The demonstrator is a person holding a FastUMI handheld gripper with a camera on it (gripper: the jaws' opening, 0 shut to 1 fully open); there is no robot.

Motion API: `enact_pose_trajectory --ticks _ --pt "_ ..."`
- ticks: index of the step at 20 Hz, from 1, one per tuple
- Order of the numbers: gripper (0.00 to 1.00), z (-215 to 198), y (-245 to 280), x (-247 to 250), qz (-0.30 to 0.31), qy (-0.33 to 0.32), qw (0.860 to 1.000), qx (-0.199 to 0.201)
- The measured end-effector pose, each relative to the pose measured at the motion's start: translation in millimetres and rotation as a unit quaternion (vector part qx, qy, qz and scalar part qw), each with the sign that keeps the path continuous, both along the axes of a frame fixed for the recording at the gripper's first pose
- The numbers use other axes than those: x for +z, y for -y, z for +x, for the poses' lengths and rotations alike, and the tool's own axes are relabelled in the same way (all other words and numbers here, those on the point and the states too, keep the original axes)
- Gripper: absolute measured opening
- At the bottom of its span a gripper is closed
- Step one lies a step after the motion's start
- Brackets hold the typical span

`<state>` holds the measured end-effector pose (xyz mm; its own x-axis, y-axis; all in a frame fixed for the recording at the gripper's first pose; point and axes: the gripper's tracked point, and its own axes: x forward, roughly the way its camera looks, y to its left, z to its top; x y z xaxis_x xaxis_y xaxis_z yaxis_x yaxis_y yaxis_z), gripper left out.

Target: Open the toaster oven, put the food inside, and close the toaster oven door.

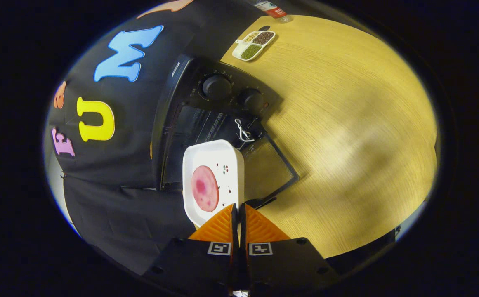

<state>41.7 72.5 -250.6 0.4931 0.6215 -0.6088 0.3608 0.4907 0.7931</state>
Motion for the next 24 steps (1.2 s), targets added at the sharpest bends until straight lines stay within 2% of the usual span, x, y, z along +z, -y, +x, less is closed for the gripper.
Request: enact_pose_trajectory --ticks 8,11,15,20,24 --pt "0.02 41 -23 -16 0.025 -0.026 0.999 -0.034" --pt "0.02 60 -31 -17 0.038 -0.029 0.997 -0.06" --pt "0.02 88 -35 -18 0.044 -0.012 0.993 -0.105" --pt "0.02 118 -33 -29 0.018 0.016 0.987 -0.158" --pt "0.02 133 -48 -31 0.03 0.034 0.983 -0.178"
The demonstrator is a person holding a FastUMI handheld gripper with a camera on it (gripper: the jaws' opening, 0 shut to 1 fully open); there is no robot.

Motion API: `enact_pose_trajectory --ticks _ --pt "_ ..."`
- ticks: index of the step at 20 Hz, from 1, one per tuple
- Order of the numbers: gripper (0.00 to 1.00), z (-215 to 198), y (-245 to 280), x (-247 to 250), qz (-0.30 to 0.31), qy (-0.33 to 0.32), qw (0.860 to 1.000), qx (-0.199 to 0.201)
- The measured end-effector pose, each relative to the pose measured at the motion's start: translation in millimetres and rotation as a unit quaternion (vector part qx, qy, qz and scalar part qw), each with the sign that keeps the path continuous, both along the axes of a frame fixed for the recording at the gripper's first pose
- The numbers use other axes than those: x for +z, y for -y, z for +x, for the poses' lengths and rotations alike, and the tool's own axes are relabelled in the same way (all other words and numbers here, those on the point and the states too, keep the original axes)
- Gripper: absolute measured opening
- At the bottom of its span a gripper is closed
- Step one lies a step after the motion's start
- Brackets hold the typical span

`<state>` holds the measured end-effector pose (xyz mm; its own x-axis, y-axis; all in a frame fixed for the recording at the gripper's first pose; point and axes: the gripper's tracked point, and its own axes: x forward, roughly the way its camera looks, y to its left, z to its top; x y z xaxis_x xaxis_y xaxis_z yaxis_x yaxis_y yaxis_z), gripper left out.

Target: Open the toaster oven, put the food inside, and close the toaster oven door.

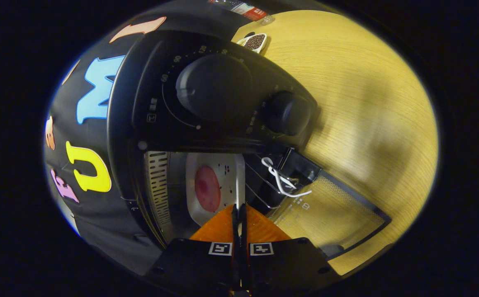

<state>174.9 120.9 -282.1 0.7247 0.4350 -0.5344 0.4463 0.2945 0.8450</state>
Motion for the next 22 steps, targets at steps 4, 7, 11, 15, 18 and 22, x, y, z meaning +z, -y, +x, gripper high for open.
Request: enact_pose_trajectory --ticks 4,7,11,15,18,22 --pt "0.05 12 -11 2 0.0 0.014 1.0 -0.027" --pt "0.08 14 -20 3 0.003 0.013 1.0 -0.029" --pt "0.11 13 -36 10 0.012 0.02 0.999 -0.026" --pt "0.16 5 -46 16 0.021 0.023 0.999 -0.013" --pt "0.29 -7 -54 22 0.021 0.028 0.999 0.0" --pt "0.5 -29 -66 34 0.029 0.036 0.999 0.019"
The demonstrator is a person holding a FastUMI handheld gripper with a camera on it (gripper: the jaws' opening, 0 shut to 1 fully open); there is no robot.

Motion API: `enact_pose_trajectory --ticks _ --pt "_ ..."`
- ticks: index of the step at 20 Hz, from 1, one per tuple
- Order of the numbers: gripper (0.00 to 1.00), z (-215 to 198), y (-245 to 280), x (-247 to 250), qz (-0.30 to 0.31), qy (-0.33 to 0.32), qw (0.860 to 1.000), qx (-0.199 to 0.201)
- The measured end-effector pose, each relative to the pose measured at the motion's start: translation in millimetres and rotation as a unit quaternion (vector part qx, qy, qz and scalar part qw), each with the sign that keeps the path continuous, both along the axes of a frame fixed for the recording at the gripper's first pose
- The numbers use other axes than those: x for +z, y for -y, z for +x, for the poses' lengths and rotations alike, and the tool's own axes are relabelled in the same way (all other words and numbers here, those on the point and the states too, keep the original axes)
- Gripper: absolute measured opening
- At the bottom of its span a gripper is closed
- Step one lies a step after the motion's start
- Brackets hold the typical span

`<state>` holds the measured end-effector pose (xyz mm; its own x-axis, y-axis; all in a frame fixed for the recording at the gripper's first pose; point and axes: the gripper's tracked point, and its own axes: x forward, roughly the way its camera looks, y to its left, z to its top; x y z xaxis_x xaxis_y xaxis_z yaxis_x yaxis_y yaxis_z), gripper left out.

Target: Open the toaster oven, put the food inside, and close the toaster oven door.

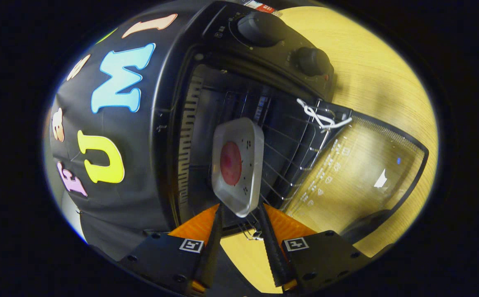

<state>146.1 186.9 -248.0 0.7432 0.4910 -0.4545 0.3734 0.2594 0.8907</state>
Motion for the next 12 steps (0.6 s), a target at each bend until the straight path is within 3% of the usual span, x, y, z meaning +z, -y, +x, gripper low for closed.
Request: enact_pose_trajectory --ticks 4,7,12 --pt "0.81 -24 -4 11 -0.005 0.008 1.0 0.017" --pt "0.99 -44 -6 20 -0.036 0.032 0.998 0.045" --pt "0.98 -74 -1 21 -0.149 0.091 0.979 0.102"
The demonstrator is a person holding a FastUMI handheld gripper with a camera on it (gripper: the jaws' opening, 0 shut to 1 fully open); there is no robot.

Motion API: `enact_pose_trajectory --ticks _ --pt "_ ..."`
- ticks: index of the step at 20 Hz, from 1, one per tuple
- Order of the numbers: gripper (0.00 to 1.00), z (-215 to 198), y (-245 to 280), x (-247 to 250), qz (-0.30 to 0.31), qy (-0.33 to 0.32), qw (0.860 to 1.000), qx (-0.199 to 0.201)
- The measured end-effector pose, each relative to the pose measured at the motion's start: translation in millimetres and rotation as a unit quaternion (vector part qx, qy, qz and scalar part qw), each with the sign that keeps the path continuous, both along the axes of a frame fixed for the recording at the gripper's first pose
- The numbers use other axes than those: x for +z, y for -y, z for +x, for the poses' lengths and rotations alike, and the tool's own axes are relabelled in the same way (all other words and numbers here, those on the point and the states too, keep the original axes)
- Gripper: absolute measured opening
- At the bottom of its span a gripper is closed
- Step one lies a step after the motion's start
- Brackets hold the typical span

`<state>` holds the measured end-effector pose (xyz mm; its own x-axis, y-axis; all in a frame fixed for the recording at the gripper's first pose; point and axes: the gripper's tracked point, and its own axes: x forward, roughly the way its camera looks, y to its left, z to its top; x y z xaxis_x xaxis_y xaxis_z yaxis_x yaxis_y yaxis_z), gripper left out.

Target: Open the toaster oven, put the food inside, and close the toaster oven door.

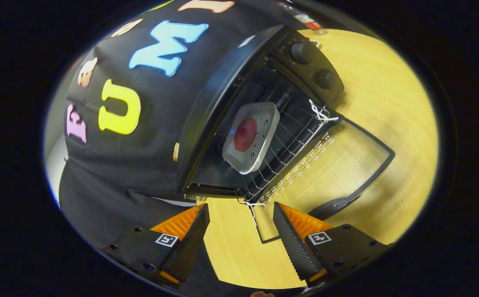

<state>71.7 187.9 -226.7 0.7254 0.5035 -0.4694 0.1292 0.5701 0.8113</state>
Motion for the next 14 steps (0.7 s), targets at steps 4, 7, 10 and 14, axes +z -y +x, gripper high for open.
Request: enact_pose_trajectory --ticks 4,7,10,14 --pt "0.98 -20 0 2 -0.129 0.07 0.987 0.064" --pt "0.98 -34 -1 1 -0.208 0.109 0.966 0.106" --pt "0.98 -51 -8 3 -0.232 0.127 0.956 0.128" --pt "0.98 -63 8 -9 -0.309 0.128 0.933 0.135"
